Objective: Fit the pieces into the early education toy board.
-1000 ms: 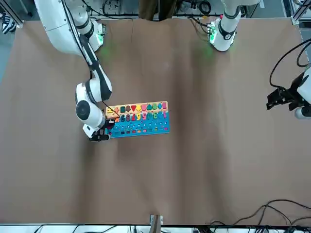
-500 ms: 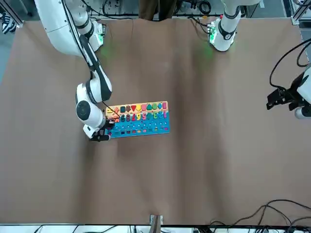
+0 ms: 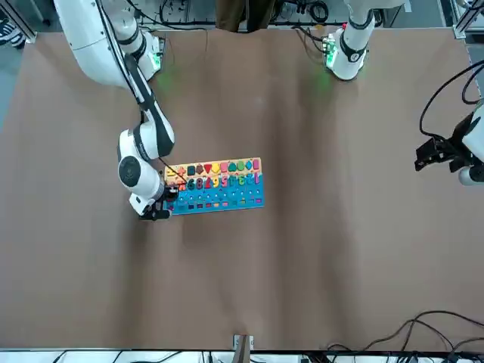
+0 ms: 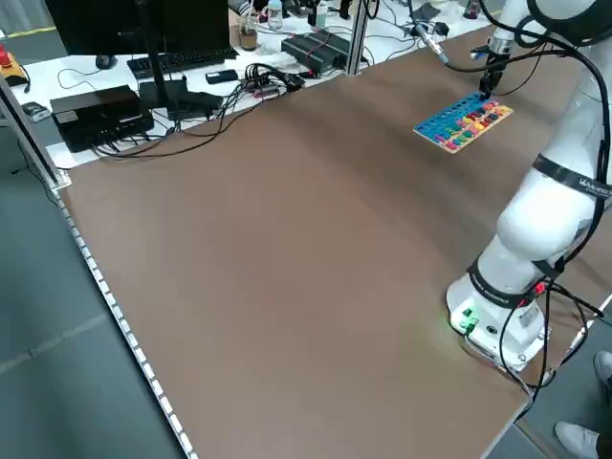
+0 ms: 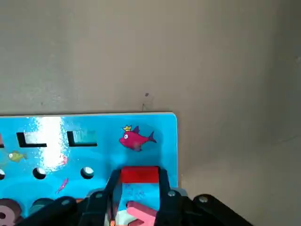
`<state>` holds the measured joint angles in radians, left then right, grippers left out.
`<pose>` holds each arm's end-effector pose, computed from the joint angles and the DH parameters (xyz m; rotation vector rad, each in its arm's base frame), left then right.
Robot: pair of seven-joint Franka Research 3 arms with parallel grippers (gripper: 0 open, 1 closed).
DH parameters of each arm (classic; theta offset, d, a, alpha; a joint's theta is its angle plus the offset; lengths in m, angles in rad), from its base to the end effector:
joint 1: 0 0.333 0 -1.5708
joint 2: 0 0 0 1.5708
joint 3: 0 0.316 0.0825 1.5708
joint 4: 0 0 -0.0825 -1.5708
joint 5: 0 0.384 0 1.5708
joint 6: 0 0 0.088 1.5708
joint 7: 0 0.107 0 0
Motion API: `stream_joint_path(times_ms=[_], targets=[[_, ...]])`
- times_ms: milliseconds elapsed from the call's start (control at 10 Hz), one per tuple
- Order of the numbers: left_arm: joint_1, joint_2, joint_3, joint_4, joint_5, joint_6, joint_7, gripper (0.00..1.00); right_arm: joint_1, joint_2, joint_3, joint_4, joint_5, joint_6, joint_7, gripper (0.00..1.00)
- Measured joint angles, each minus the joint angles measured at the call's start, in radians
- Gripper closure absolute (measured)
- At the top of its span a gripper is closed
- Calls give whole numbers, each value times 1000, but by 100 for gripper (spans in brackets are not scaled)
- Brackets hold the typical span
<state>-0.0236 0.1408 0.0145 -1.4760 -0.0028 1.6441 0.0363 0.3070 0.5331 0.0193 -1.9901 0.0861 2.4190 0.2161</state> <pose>0.6043 -0.0064 0.5945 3.1401 -0.0713 0.0429 0.5663 0.1919 0.1827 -3.1024 -0.0628 0.1825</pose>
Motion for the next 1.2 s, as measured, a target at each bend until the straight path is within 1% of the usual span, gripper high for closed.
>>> stream_joint_path(times_ms=[100, 200, 300, 400, 700, 800, 900, 1000, 1200], targets=[[0, 0, 0, 0, 0, 0, 0, 0, 0, 5, 0, 0, 1, 20, 1, 51], [0, 0, 0, 0, 0, 0, 0, 0, 0, 9, 0, 0, 3, 28, 1, 34], [0, 0, 0, 0, 0, 0, 0, 0, 0, 13, 0, 0, 3, 34, 1, 27], [-1, 0, 0, 0, 0, 0, 0, 0, 0, 13, 0, 0, 3, 36, 1, 25], [-1, 0, 0, 0, 0, 0, 0, 0, -1, 14, 0, 2, 5, 36, 1, 24], [-1, 0, 0, 0, 0, 0, 0, 0, -1, 9, 0, 7, 5, 34, 1, 17], [0, 0, 0, 0, 0, 0, 0, 0, -2, -11, -1, 10, 5, 10, 2, 14], [0, 0, 1, 1, 0, 0, 0, 0, -9, -51, -4, 12, 5, -40, 2, 1], [8, 0, 2, 1, 0, 0, 0, 0, -40, -174, -6, 18, 5, -148, 2, 0]])
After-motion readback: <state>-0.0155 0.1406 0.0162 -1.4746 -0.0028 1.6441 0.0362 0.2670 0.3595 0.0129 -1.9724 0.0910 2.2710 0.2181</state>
